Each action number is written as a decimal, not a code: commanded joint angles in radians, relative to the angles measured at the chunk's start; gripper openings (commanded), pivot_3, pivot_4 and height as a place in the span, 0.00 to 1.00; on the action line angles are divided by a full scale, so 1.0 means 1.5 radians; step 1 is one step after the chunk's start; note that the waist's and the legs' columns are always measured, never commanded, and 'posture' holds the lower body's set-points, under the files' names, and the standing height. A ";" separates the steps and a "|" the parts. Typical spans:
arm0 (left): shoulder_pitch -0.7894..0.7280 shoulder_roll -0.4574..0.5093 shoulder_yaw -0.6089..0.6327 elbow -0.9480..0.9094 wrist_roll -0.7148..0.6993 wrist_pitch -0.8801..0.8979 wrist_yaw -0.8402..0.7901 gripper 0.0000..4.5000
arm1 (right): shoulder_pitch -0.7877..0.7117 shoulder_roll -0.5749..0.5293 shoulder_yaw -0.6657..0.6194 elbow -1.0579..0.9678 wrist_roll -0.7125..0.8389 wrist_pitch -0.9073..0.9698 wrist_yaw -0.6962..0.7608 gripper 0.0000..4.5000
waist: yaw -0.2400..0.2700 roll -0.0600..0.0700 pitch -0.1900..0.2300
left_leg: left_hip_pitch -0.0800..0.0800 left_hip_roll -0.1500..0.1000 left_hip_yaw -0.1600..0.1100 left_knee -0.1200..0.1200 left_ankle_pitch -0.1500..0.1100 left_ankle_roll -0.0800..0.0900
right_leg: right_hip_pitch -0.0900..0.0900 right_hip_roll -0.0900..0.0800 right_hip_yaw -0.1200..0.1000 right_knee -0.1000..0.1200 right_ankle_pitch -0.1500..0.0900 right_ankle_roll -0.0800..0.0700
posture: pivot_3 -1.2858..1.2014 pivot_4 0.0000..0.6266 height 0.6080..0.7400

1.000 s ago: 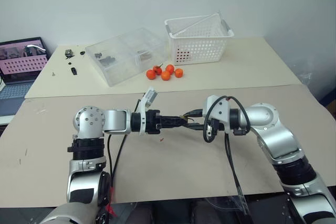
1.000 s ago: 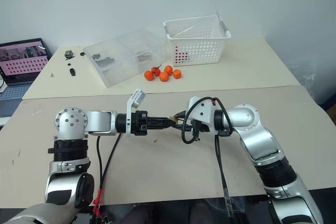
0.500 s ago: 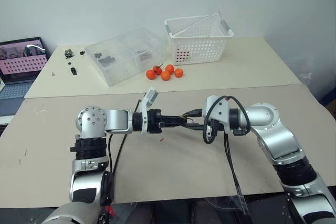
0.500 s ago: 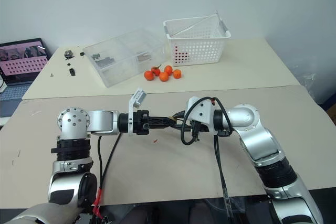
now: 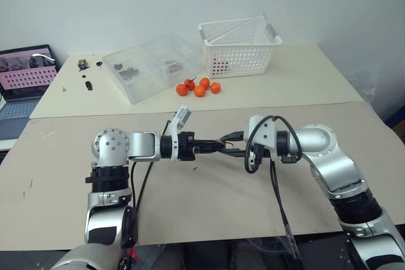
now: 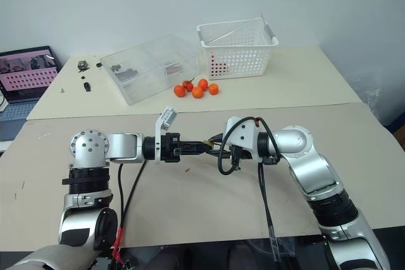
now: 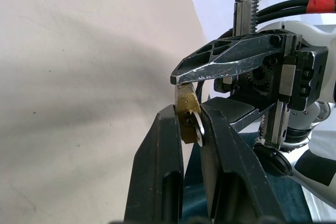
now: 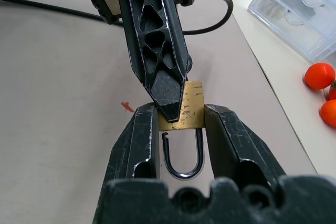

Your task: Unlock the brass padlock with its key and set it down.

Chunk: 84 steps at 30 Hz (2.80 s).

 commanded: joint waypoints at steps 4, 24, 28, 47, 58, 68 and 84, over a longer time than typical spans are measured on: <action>-0.024 0.000 0.012 0.000 0.011 -0.001 -0.012 0.01 | -0.009 -0.006 -0.012 -0.042 0.037 0.028 0.013 0.53 | 0.000 0.000 0.000 | 0.000 0.000 0.000 0.000 0.000 0.000 | 0.000 0.000 0.000 0.000 0.000 0.000 | 0.52 0.24 1.00; -0.023 0.039 -0.003 0.009 0.008 0.002 -0.032 0.01 | 0.038 -0.061 -0.077 -0.111 0.113 0.153 -0.029 0.36 | 0.000 0.000 0.000 | 0.000 0.000 0.000 -0.001 0.000 0.000 | 0.000 0.000 0.000 -0.001 0.000 0.000 | 0.52 0.24 1.00; -0.029 0.036 -0.005 0.011 0.009 0.002 -0.033 0.01 | 0.024 -0.058 -0.075 -0.111 0.119 0.163 -0.040 0.06 | 0.001 0.000 0.000 | 0.000 0.000 0.000 -0.001 0.000 0.000 | 0.000 0.000 0.000 -0.001 0.000 0.000 | 0.52 0.24 1.00; -0.026 0.038 -0.004 0.004 0.001 0.002 -0.029 0.01 | 0.009 -0.027 -0.027 -0.060 0.091 0.121 -0.054 0.01 | 0.001 0.000 0.000 | 0.000 0.000 0.000 -0.001 0.000 0.000 | 0.000 -0.001 0.000 -0.001 0.000 0.000 | 0.52 0.24 1.00; -0.021 0.050 0.001 -0.002 -0.016 0.002 -0.019 0.01 | 0.025 0.002 -0.006 0.009 0.065 0.049 -0.050 0.01 | 0.000 0.000 0.000 | 0.000 0.000 0.000 -0.001 0.000 0.000 | 0.000 0.000 0.000 -0.001 0.000 0.000 | 0.52 0.24 1.00; 0.000 0.057 0.006 -0.017 -0.044 0.002 0.006 0.01 | 0.009 0.024 0.000 0.051 0.048 0.019 -0.047 0.01 | 0.000 0.000 0.000 | 0.000 0.000 0.000 -0.001 0.000 0.000 | 0.000 0.000 0.000 -0.001 0.000 0.000 | 0.52 0.24 1.00; 0.017 0.031 0.027 -0.029 -0.082 0.002 0.062 0.01 | -0.003 0.056 -0.017 0.078 0.030 0.012 -0.083 0.01 | 0.000 0.000 0.000 | 0.000 0.000 0.000 -0.001 0.001 -0.001 | 0.000 0.000 0.000 -0.001 0.000 0.000 | 0.52 0.24 1.00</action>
